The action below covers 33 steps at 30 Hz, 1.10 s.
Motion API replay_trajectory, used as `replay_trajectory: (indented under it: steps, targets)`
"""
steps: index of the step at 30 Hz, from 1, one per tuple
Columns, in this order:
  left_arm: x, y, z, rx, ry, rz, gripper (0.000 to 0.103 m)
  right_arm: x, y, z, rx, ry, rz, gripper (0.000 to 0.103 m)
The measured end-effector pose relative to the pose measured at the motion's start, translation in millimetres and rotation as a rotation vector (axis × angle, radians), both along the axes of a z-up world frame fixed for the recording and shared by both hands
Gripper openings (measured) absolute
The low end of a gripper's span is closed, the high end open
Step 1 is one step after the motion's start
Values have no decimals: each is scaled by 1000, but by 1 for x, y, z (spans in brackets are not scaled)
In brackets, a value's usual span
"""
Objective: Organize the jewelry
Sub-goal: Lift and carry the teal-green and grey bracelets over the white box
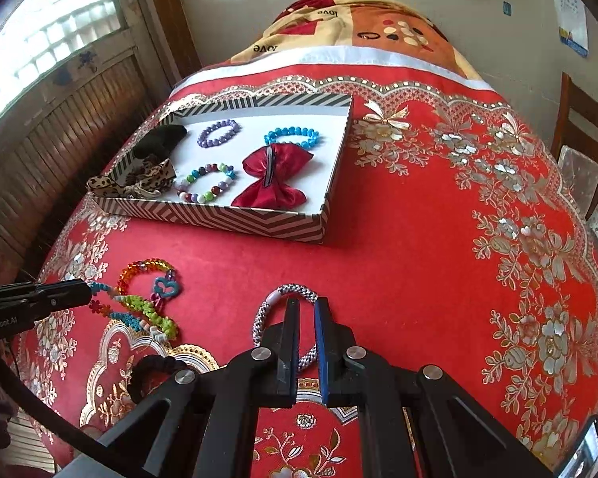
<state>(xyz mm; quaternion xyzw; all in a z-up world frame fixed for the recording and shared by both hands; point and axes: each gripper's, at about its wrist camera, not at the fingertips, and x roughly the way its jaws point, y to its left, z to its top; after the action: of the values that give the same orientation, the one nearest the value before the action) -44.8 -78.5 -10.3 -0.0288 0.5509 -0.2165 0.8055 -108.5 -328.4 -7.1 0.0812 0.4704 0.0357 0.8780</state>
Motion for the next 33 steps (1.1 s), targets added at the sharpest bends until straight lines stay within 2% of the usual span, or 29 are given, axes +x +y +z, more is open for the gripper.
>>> replay_trajectory:
  steps: [5, 9, 13, 18, 21, 22, 27, 33]
  targets:
    - [-2, 1, 12, -18, -19, -1, 9, -3, -3, 4, 8, -8, -7, 6]
    - [-3, 1, 17, -30, -19, 1, 9, 2, -11, -8, 23, 53, -33, 7]
    - [-5, 2, 25, -39, -28, -1, 9, 9, -11, -25, 29, 114, -30, 20]
    - [-3, 7, 37, -53, -44, 7, 9, 16, -8, -35, 23, 132, -8, 20]
    - [0, 11, 44, -58, -54, 16, 9, 16, -3, -35, -20, 104, 14, 17]
    - [1, 12, 46, -59, -58, 20, 9, 17, -2, -35, -22, 106, 21, 7]
    - [4, 22, 57, -68, -79, 46, 9, 11, -6, -25, 11, 78, 23, 6]
    - [11, 31, 70, -73, -110, 68, 9, 5, -9, 3, 26, 21, 17, 6]
